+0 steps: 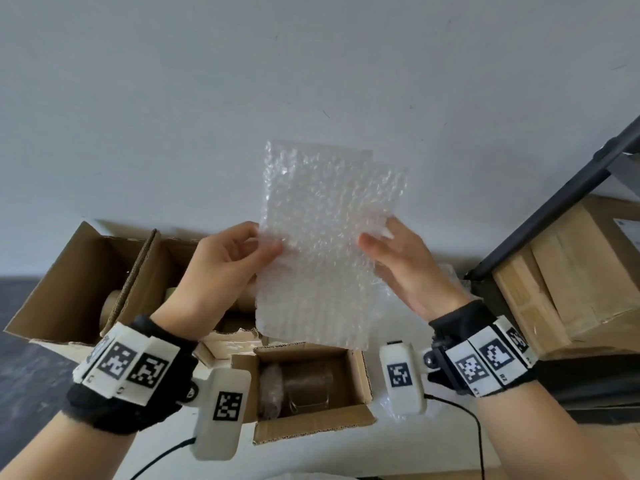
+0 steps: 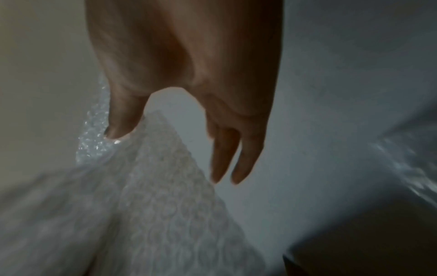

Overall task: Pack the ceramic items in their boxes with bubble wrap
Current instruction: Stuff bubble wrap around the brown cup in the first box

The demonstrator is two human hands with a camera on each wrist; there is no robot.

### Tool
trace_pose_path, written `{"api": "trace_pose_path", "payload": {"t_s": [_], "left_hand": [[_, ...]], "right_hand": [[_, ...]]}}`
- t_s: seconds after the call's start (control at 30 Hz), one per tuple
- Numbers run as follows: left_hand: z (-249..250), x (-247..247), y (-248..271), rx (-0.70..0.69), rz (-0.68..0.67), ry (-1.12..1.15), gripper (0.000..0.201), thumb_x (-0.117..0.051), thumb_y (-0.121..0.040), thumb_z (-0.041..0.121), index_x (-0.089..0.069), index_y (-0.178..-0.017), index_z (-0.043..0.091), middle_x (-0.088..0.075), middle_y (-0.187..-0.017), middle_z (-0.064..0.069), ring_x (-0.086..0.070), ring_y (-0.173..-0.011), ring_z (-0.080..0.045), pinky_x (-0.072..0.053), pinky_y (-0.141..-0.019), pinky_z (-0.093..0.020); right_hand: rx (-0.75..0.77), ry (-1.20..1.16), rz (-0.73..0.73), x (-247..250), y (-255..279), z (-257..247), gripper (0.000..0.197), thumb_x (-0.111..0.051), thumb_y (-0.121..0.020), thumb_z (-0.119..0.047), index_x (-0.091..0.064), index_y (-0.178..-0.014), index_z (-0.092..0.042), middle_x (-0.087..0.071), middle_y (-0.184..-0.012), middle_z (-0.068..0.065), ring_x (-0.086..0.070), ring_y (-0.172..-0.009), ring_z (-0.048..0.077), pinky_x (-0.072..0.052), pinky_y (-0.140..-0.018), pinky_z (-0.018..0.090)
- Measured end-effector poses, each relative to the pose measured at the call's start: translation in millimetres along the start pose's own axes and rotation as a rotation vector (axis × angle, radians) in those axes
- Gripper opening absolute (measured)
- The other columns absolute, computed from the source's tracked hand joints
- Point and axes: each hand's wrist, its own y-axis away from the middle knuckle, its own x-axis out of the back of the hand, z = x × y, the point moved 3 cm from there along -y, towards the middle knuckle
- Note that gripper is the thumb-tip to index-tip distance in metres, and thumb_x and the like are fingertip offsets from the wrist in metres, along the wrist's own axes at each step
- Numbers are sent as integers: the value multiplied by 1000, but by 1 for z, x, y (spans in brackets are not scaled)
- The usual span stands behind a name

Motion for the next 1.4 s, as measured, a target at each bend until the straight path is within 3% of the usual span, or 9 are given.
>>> {"api": "trace_pose_path", "payload": {"t_s": [0.13,0.37,0.47,0.63,0.8,1.03,1.2,1.3,1.4], "left_hand": [[-1,1,3,15,0,52,21,-68,-76,32,-71,-90,17,-73,-94,-12,-71,-88,-22,-57,-74,-26],[-9,4,12,2,53,-14,27,-62,-78,28,-68,-94,7,-73,-90,-11,-71,-86,-25,-58,-72,-25],[-16,6,14,16,35,35,25,-61,-78,22,-66,-101,11,-73,-94,-12,-70,-87,-28,-58,-72,-29],[-25,3,18,20,-27,48,31,-51,-91,3,-76,-85,20,-73,-91,-5,-70,-82,-19,-56,-64,-24],[-36,0,20,121,-116,-22,23,-50,-91,12,-73,-89,10,-70,-92,-6,-66,-82,-23,-57,-65,-29],[-55,-12,27,34,11,-207,17,-63,-86,7,-68,-92,22,-70,-94,-3,-69,-82,-12,-56,-62,-20],[-94,-10,43,84,-52,-425,42,-57,-91,26,-43,-121,52,-65,-102,16,-65,-87,-2,-54,-75,-18],[-134,-3,66,145,-213,-780,32,-50,-95,31,-50,-126,37,-62,-108,17,-57,-98,3,-51,-90,-27],[-172,0,90,159,-454,-1107,38,-39,-98,42,-47,-134,34,-47,-141,10,-39,-131,-6,-23,-114,-26]], "right_hand": [[5,-95,-131,-5,6,17,35,-77,-75,-30,-69,-108,-23,-71,-109,8,-68,-100,21,-54,-76,25],[27,-100,-104,0,10,27,36,-74,-74,-26,-66,-104,-7,-72,-99,15,-70,-88,23,-57,-74,33],[41,-135,-140,-1,13,30,12,-66,-80,-13,-74,-89,-18,-74,-87,6,-70,-77,12,-55,-61,21],[16,-132,-151,0,19,36,45,-44,-92,10,-74,-81,-22,-72,-88,-2,-66,-76,13,-52,-59,21],[-59,-243,-166,8,24,41,34,-40,-89,-7,-73,-87,-12,-69,-89,2,-63,-78,15,-52,-64,24],[-221,-18,-130,15,32,71,59,-78,-73,-32,-53,-127,-28,-65,-109,17,-61,-104,26,-49,-83,36],[-90,331,135,29,44,77,44,-78,-75,-18,-56,-113,-22,-72,-96,-3,-69,-89,11,-53,-79,24],[21,441,149,35,54,70,30,-77,-75,-17,-62,-99,-25,-71,-94,-2,-68,-84,13,-54,-75,22],[18,595,43,24,64,76,25,-76,-77,-18,-64,-98,-20,-69,-93,-6,-65,-84,8,-52,-76,15]]}}
